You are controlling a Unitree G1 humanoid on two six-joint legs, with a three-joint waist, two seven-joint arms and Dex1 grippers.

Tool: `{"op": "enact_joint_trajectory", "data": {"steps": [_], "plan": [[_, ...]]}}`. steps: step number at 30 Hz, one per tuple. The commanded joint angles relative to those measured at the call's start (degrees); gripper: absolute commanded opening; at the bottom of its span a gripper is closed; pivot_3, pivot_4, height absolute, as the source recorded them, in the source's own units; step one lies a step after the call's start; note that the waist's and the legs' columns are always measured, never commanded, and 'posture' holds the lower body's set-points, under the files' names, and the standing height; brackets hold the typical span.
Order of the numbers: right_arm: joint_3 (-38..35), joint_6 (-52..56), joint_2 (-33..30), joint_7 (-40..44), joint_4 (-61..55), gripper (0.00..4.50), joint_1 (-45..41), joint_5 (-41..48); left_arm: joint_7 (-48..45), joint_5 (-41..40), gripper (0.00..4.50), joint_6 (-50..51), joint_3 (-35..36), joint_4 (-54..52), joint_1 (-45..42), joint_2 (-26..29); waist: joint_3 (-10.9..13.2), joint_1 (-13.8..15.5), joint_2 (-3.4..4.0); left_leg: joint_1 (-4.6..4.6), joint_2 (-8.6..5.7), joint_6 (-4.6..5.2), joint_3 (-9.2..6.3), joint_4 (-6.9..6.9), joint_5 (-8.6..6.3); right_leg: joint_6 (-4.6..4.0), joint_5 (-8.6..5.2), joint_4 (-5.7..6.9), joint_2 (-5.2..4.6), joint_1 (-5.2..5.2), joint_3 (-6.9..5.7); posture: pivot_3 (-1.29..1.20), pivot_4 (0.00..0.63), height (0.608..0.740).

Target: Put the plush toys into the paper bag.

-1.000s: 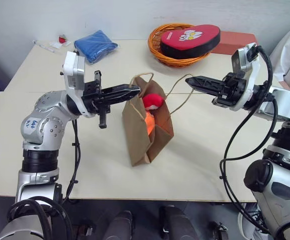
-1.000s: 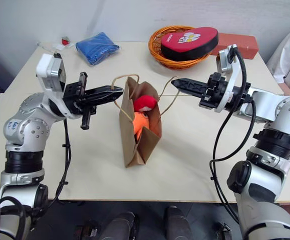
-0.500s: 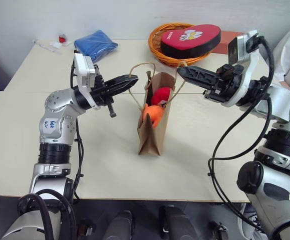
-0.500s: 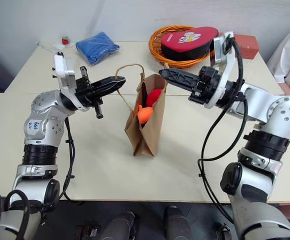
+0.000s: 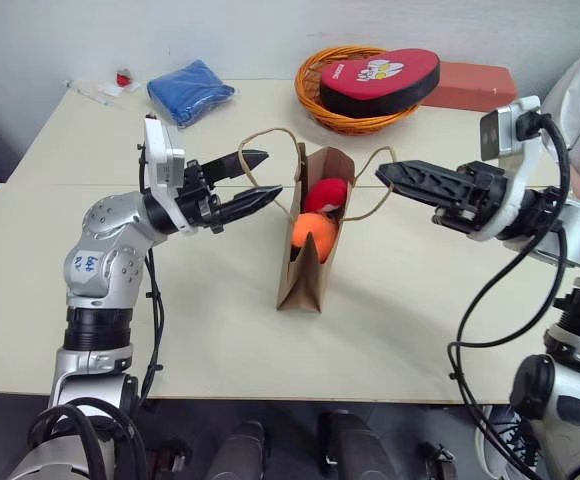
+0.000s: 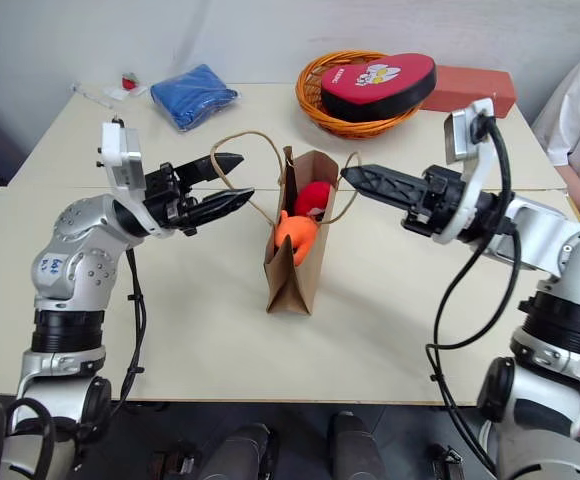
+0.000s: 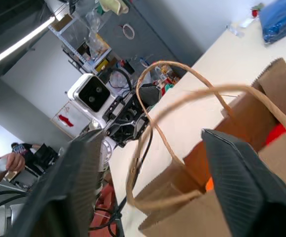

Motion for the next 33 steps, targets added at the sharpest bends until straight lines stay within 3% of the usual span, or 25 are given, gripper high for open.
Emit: {"op": "enact_joint_trajectory", "data": {"steps": [1,3,7,9,15,21,33], "plan": [[-1.2,-3.19,-5.22,7.62,-6.86,4.41,4.54,-2.48,0.47,-4.65,4.09,5.22,3.77,-8.0,4.95,4.1,0.0,0.01,0.0,0.0,0.02,0.0,0.0,-0.04,0.0,0.0,0.0,-0.02,0.01,0.0,0.0,0.0,0.15,0.74],[-0.55,-5.74,-8.36,12.22,-9.21,4.42,9.17,-6.55,1.02,-4.76,4.45,5.74,5.37,-10.61,8.54,6.05,0.0,0.1,0.0,0.0,0.06,0.02,0.01,-0.09,-0.01,0.0,0.0,-0.07,0.02,0.01,0.0,0.0,0.15,0.74],[4.44,-19.87,-11.77,21.78,-13.37,4.42,19.48,-22.14,0.44,-0.28,4.45,2.23,6.44,-13.13,16.32,10.21,0.0,0.49,0.0,0.03,0.04,0.1,0.03,-0.02,-0.06,0.0,0.0,-0.26,0.01,0.08,0.0,0.0,0.15,0.74],[10.13,-30.13,-11.29,25.9,-15.27,4.02,24.31,-32.2,0.6,-0.47,4.5,3.69,5.44,-16.24,20.56,11.26,0.0,0.59,0.0,0.08,0.03,0.11,0.06,0.01,-0.07,0.02,0.01,-0.29,0.01,0.14,0.02,0.0,0.15,0.74],[22.6,-56.81,-4.36,31.54,-15.79,2.04,30.71,-52.73,10.6,-2.83,4.5,7.77,2.18,-27.12,26.48,4.94,0.01,0.93,0.01,0.18,0.02,0.13,0.12,0.01,-0.09,0.02,0.01,-0.22,0.02,0.15,0.09,0.0,0.15,0.74],[27.11,-63.05,0.58,31.55,-14.34,0.02,30.02,-57.89,16.78,-2.95,4.5,10.16,-1.28,-33.13,27.9,0.69,0.01,1.56,0.01,0.21,0.03,0.09,0.12,0.12,-0.11,0.02,0.01,-0.21,0.05,0.18,0.1,0.0,0.15,0.74],[34.96,-69.34,10.11,30.39,-7.5,0.02,22.67,-66.18,22.63,3.69,4.5,9.53,-10.85,-32.79,24.94,-3.57,0.0,1.53,0.01,0.29,0.01,0.06,0.12,0.12,-0.12,0.02,0.01,-0.21,0.07,0.21,0.12,0.0,0.15,0.74]]}}
